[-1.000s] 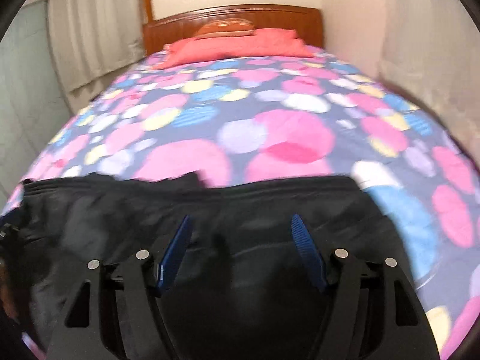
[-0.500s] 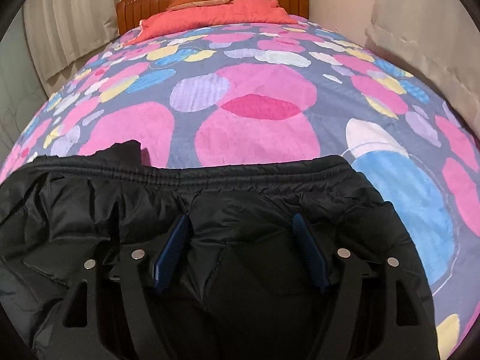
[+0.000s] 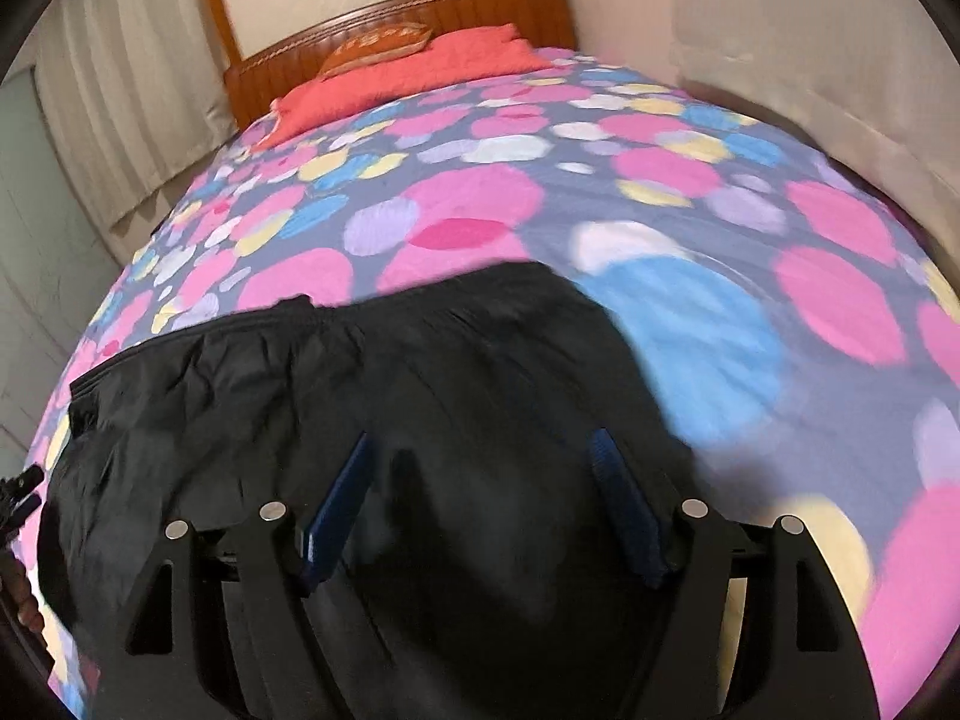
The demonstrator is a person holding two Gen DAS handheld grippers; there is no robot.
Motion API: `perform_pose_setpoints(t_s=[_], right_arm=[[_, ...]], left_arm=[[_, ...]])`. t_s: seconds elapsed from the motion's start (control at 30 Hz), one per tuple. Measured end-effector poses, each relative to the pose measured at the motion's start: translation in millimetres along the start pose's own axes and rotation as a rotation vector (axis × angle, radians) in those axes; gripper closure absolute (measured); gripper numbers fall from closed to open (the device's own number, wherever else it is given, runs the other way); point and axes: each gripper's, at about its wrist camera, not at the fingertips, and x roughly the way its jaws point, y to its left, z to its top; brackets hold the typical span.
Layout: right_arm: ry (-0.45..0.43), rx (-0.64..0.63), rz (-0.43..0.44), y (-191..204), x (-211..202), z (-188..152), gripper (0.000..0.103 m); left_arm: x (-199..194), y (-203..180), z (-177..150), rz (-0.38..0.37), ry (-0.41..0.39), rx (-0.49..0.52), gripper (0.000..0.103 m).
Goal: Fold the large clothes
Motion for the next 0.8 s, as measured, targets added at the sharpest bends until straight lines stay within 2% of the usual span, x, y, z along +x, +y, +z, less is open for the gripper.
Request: perform_pose_setpoints(t_s=[0.17, 0.3, 0.37, 0.43, 0.5, 0.57, 0.63, 0.67, 0.7, 0.73, 0.8], right_arm=[[-0.003, 0.170, -0.024, -62, -45, -53, 0.029], [0.037, 0.326, 0.069, -90, -51, -93, 0.029], [0.058, 0.391, 0.131, -93, -45, -107, 0.029], [0.055, 0.417, 0.149, -86, -41, -113, 0.028], [0.046, 0.397, 0.152, -74, -38, -111, 0.028], [0.080, 0.411, 0.204, -62, -27, -108, 0.028], [0.082, 0.395, 0.212, -51, -21, -106, 0.028], [0.077, 0.386, 0.201, -47, -20, -105, 0.027], [0.060, 0.383, 0.178, -42, -15, -104, 0.029], [0.047, 0.392, 0.165, -43, -13, -104, 0.030], [0.019, 0.410, 0.144, -44, -13, -104, 0.050]], left_arm=[[-33, 35, -56, -0.051, 0.029, -0.100, 0.014], [-37, 48, -94, -0.146, 0.093, -0.174, 0.011], [-35, 48, -101, -0.158, 0.082, -0.174, 0.010], [-32, 44, -98, -0.161, 0.066, -0.176, 0.007], [-27, 42, -95, -0.178, 0.060, -0.202, 0.007], [-18, 39, -90, -0.189, 0.062, -0.227, 0.007], [-12, 39, -87, -0.187, 0.058, -0.239, 0.007], [-9, 39, -86, -0.175, 0.053, -0.247, 0.011], [-8, 38, -85, -0.147, 0.046, -0.251, 0.027], [-6, 36, -84, -0.123, 0.044, -0.251, 0.035], [-5, 37, -84, -0.148, 0.040, -0.259, 0.058]])
